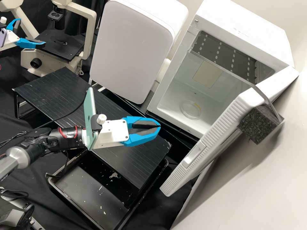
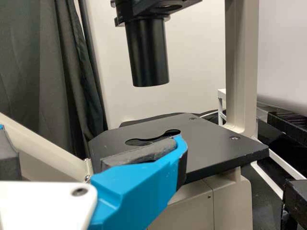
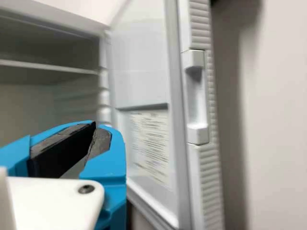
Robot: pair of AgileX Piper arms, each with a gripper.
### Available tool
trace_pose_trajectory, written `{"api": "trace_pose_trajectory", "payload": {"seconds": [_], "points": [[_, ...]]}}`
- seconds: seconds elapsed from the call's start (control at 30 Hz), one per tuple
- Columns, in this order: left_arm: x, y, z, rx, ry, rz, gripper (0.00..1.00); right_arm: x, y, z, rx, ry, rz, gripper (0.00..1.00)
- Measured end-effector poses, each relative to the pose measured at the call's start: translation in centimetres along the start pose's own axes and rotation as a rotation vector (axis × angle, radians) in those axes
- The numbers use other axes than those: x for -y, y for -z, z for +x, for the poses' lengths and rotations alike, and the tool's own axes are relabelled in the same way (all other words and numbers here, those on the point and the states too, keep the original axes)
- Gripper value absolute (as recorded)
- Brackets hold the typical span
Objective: Open the incubator door
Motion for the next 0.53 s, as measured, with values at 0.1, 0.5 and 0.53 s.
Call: {"api": "trace_pose_trajectory", "payload": {"seconds": [0.1, 0.5, 0.53], "points": [[0.0, 0.0, 0.0, 0.0, 0.0, 0.0, 1.0, 0.9, 0.5, -0.2, -0.112, 0.083, 0.083, 1.0], [0.0, 0.0, 0.0, 0.0, 0.0, 0.0, 1.0, 5.0, -0.1, -1.2, -0.315, 0.311, 0.218, 1.0], [0.0, 0.0, 0.0, 0.0, 0.0, 0.0, 1.0, 5.2, -0.1, -1.3, -0.323, 0.324, 0.229, 1.0]]}}
